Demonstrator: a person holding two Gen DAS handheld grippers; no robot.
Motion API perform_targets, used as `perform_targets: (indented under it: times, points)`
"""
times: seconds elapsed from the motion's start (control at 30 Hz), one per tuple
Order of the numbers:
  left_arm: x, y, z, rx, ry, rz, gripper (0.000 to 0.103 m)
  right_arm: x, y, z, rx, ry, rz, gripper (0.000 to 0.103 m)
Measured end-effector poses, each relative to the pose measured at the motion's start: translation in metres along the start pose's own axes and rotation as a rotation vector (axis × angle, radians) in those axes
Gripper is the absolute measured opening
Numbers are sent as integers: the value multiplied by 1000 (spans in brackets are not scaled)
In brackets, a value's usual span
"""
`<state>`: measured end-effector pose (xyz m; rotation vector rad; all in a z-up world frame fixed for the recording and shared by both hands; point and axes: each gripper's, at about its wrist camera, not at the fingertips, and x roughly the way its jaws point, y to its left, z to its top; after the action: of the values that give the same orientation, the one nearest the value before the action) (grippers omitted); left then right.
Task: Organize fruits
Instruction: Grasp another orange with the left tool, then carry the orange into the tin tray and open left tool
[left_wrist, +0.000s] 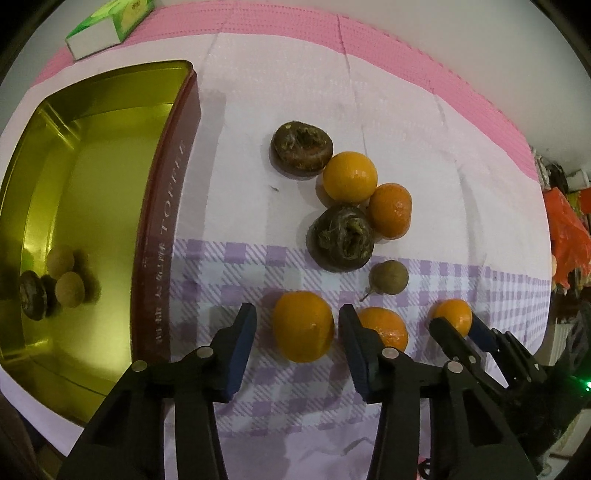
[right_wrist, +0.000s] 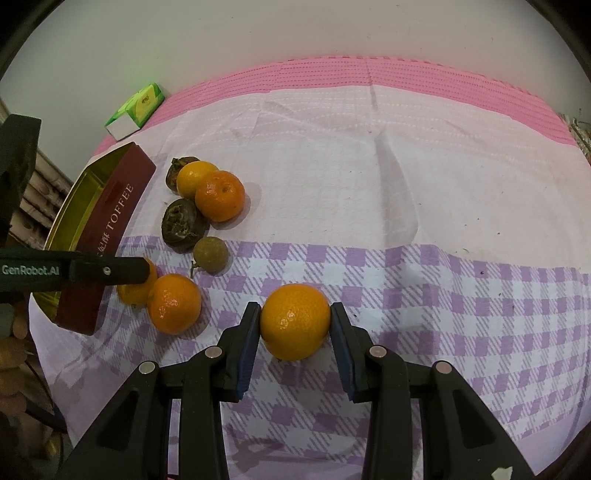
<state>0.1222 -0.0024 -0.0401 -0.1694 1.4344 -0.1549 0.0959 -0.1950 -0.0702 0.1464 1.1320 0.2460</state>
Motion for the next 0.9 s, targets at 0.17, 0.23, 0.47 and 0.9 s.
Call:
perform_targets:
  times: [0.17,0.23,0.47,0.9]
  points:
    - [4,-1,0,6,-2,-10,37,0,0,0,1,1,2,35]
    - [3,-1,0,9,-6,-8,37,0,1,0,0,1,1,35]
    - [-7,-1,-5,24,-31,-15,37,0,2,0,-1,0,-1,35]
    - [-62,19,-10,72,-171,43,37,1,3,-1,-5,0,-2,35]
